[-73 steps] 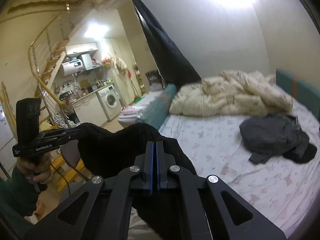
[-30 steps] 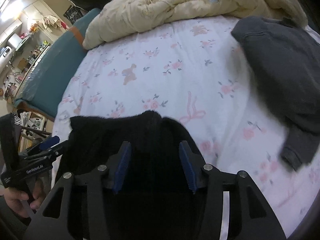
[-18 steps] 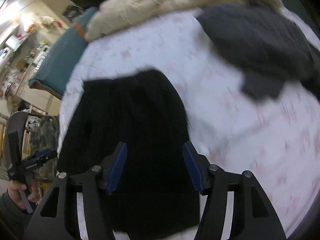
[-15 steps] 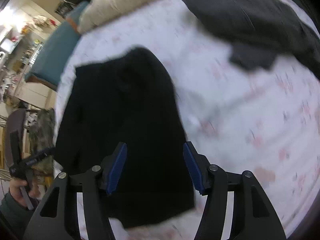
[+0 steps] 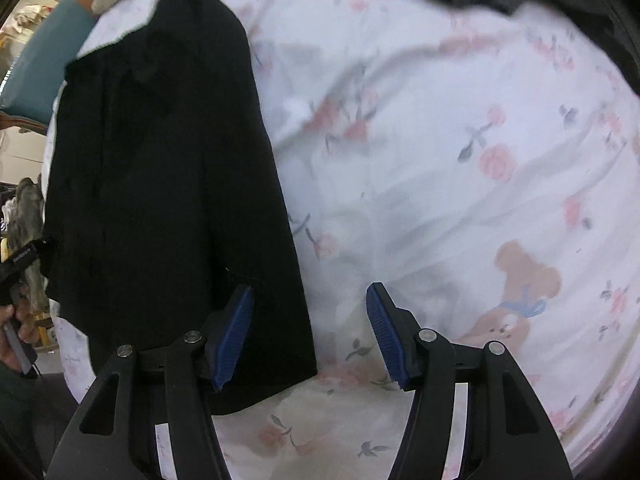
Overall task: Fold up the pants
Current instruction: 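Lower the black pants onto the sheet and open both tools, then pinch the pants hem with both tools and spread them flat on the sheet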
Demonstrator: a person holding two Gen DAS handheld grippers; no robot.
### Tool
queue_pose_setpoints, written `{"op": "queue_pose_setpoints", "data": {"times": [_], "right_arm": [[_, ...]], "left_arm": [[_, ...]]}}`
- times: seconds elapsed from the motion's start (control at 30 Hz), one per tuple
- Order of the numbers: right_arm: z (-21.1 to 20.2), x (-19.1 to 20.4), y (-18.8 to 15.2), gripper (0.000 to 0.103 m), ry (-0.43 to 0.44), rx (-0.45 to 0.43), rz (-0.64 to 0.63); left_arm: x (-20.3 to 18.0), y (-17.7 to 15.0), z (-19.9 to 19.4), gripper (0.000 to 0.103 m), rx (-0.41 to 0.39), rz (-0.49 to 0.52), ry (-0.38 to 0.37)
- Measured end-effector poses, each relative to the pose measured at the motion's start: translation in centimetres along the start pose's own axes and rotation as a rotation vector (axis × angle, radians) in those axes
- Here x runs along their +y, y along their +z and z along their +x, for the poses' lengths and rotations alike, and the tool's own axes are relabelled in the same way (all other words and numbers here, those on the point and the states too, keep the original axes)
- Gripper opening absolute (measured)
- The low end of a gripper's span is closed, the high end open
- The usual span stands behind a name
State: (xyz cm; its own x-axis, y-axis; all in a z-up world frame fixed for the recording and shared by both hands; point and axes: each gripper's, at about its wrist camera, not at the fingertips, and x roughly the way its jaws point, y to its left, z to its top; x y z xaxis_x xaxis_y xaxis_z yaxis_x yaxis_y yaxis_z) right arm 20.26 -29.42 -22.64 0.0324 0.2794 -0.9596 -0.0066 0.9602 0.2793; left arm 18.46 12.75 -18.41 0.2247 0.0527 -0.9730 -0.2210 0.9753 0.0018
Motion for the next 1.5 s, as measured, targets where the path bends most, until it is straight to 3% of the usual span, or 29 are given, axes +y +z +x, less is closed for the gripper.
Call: {"op": "queue_pose_setpoints", "data": {"times": [0.03,0.1,0.17,0.37,0.5,0.63,0.77,0.9,0.97,1.03,1.1,1.13,1.17,1.2,1.23,1.3,1.37,1.43,1.5], "right_arm": [[0.1,0.3,-0.1,0.052,0.012,0.004,-0.015],[-0.1,1.3,-0.3,0.014,0.028,0.01,-0.072],[-0.8,2.2,-0.6,0.0,0.028,-0.01,-0.119],[-6.4,0.5,-0.7,0.0,0.036,-0.143,-0.119],[-9.7,-4.7,-0.1,0.0,-0.019,-0.236,0.021],[-10.2,-8.5,0.7,0.0,-0.108,-0.27,0.12],[-9.5,-9.4,1.4,0.0,-0.213,-0.29,0.17],[-9.9,-9.8,1.1,0.0,-0.212,-0.334,0.164],[-9.5,-9.6,1.3,0.004,-0.195,-0.302,0.153],[-9.3,-9.1,0.9,0.008,-0.205,-0.272,0.134],[-9.2,-8.6,0.7,0.02,-0.236,-0.255,0.103],[-9.4,-8.1,0.4,0.026,-0.249,-0.255,0.094],[-9.7,-7.6,0.0,0.045,-0.251,-0.262,0.088],[-10.1,-7.0,-0.2,0.06,-0.247,-0.273,0.082],[-10.7,-6.1,-0.4,0.063,-0.234,-0.292,0.075],[-11.5,-3.8,-0.8,0.063,-0.18,-0.315,0.052],[-11.5,-1.3,-1.4,0.063,-0.037,-0.315,0.056],[-10.0,1.3,-2.5,0.063,0.129,-0.266,0.08],[-7.5,3.5,-3.9,0.063,0.203,-0.204,0.095]], "left_arm": [[-0.1,0.0,-0.2,0.005,0.0,0.011,-0.002],[-0.3,-0.1,-1.3,0.002,-0.019,0.027,0.0],[-0.3,-0.5,-2.7,0.001,-0.039,0.039,0.002],[0.0,-2.6,-7.0,0.0,-0.084,0.056,-0.016],[2.8,-2.3,-9.2,0.0,-0.122,-0.022,-0.026],[4.2,-1.8,-8.2,0.0,-0.114,-0.027,0.002],[3.7,-1.2,-7.4,0.0,-0.162,-0.022,0.041],[3.4,-0.9,-6.8,0.004,-0.203,-0.011,0.07],[3.0,-1.1,-6.3,0.005,-0.192,0.013,0.096],[2.5,-1.6,-6.1,0.02,-0.165,0.033,0.117],[2.1,-2.2,-6.3,0.062,-0.155,0.042,0.131],[1.8,-2.7,-6.8,0.068,-0.157,0.046,0.132],[1.5,-3.0,-7.2,0.073,-0.161,0.047,0.13],[1.2,-3.6,-7.9,0.073,-0.171,0.046,0.115],[0.9,-4.1,-8.4,0.073,-0.176,0.04,0.094],[0.1,-5.4,-9.0,0.073,-0.172,0.029,0.035],[-1.1,-6.8,-8.7,0.073,-0.128,0.027,-0.053],[-2.2,-7.8,-7.3,0.073,-0.049,0.025,-0.132],[-3.1,-8.4,-5.6,0.073,0.0,0.006,-0.184]]}}
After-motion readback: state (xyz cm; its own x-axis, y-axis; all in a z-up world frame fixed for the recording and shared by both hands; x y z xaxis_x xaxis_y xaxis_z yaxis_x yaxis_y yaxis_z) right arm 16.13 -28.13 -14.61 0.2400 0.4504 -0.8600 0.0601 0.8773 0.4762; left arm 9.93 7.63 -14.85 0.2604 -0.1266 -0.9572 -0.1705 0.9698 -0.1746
